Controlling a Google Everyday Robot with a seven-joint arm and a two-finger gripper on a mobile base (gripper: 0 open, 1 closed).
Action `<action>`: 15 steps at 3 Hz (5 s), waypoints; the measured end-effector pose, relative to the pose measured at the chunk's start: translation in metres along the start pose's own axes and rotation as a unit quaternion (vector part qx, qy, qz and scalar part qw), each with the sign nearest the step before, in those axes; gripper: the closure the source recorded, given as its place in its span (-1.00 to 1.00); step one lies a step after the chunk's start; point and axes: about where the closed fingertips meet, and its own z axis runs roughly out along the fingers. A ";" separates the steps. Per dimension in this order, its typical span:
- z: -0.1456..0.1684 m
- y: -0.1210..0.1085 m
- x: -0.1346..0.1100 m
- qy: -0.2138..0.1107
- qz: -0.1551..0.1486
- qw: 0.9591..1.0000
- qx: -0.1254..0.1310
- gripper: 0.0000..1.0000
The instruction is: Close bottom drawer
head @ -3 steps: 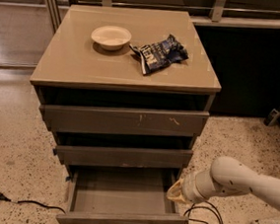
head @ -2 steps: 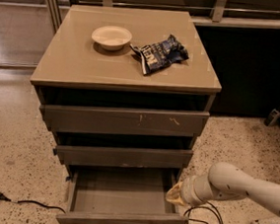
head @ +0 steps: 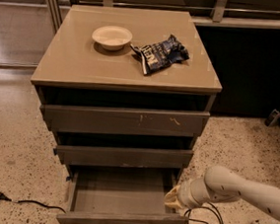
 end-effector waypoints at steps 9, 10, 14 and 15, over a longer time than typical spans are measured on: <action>0.187 0.070 0.081 0.015 -0.001 0.992 -0.122 -0.46; 0.191 0.040 0.079 0.016 -0.008 0.995 -0.102 -0.92; 0.197 -0.119 0.054 0.044 -0.062 0.997 -0.028 -0.27; 0.197 -0.120 0.054 0.044 -0.062 0.997 -0.027 -0.73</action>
Offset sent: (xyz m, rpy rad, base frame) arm -0.0353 0.0647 -0.0983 0.0390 0.1669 0.1481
